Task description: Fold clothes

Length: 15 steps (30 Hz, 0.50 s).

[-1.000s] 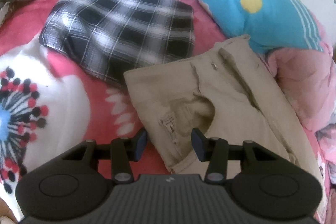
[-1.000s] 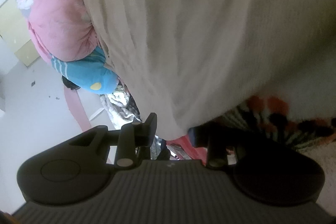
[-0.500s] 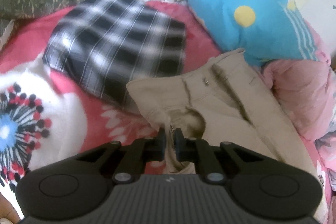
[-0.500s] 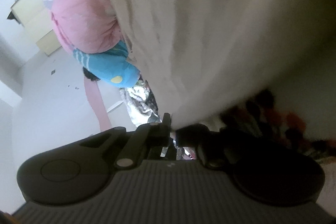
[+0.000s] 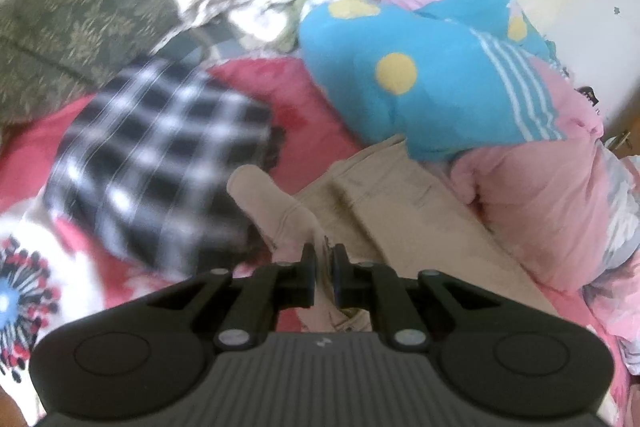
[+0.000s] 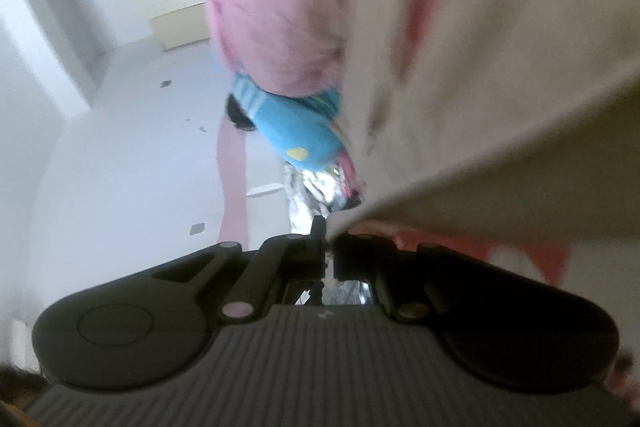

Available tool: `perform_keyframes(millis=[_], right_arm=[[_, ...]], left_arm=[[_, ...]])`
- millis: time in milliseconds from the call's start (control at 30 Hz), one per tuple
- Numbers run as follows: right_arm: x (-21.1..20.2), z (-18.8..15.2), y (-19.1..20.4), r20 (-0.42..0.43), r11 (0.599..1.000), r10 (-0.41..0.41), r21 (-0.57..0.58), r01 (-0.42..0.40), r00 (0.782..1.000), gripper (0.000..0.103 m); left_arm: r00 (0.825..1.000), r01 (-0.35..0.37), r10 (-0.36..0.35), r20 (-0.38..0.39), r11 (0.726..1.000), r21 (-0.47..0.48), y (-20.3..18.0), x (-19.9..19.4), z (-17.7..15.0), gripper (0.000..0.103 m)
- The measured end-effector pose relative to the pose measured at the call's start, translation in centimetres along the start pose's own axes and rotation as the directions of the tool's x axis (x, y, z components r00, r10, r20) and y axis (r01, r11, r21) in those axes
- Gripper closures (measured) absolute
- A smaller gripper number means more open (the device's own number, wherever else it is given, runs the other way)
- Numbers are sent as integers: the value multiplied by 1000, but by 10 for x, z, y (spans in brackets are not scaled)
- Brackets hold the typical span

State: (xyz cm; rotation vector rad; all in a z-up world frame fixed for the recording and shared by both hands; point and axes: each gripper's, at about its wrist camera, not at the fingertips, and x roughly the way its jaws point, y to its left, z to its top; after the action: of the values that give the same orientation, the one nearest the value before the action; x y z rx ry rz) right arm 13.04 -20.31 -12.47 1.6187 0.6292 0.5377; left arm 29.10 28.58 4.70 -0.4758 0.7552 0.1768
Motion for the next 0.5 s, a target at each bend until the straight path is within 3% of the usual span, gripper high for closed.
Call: perform_keyframes(millis=[233,500], right_arm=[[8,55,18,55,995,59,-89,-54,997,101],[15,110,17,113,995,65,-84,-55,991,101]], left_arm=[[1000,-4,4,15,999,43,-59,24,27,94],[999,-38,41,-28,994,105,-115,89,43,94]])
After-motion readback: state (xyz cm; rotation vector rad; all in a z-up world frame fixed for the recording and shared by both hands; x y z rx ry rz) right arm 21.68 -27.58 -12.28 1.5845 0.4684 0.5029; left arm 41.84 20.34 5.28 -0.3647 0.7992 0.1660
